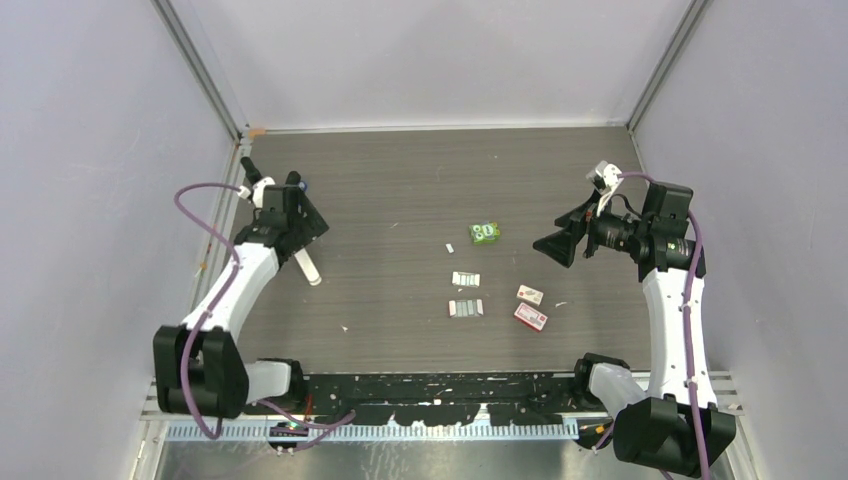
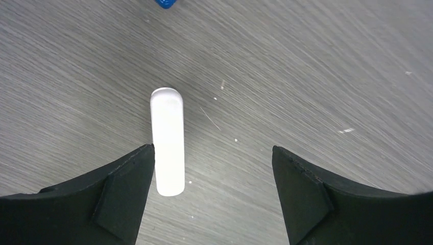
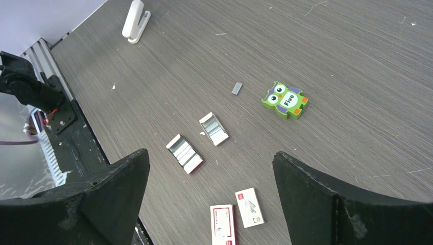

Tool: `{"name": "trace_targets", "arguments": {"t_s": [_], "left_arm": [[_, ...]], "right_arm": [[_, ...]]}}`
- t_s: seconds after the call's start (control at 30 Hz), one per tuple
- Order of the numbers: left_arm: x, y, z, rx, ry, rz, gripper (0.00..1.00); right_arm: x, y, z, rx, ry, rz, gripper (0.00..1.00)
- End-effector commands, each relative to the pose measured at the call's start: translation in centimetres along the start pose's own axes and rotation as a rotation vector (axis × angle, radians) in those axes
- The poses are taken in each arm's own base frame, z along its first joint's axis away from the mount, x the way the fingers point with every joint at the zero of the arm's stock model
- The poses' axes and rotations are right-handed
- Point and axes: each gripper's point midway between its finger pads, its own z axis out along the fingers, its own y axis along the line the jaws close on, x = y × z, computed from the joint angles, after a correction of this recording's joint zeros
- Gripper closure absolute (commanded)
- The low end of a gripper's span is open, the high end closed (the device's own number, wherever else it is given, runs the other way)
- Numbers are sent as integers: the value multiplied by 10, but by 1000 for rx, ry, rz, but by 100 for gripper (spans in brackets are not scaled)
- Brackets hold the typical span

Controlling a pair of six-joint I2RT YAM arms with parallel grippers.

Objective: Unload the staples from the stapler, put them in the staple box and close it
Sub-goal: Place the stapler at the center of the board, then move the stapler to the center of the board.

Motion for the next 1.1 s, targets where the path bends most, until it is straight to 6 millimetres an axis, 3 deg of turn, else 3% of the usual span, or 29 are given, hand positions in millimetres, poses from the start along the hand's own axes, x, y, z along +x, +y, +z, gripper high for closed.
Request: {"name": "trace_targets", "arguments": {"t_s": [0.0, 0.1, 0.23, 0.37, 0.5, 0.77, 1.07], "left_arm": [[-10, -8, -29, 113, -61, 6, 11], [-12, -4, -43, 149, -107, -24, 1], [-14, -9, -62, 253, -178, -69, 0], [-10, -28, -83, 423, -194, -91, 0], [4, -45, -101, 576, -150, -93, 0], [28, -61, -126, 756, -68, -86, 0], [66, -77, -142, 876, 100, -52, 0]], "right_arm": [[0, 7, -2, -35, -4, -77, 5], [1, 9, -2, -41, -5, -79, 5], [1, 10, -2, -44, -3, -86, 5], [2, 10, -2, -48, 0, -89, 5], [2, 12, -3, -57, -1, -95, 5], [2, 15, -3, -72, -5, -96, 5], [2, 16, -2, -82, -11, -76, 5]]}}
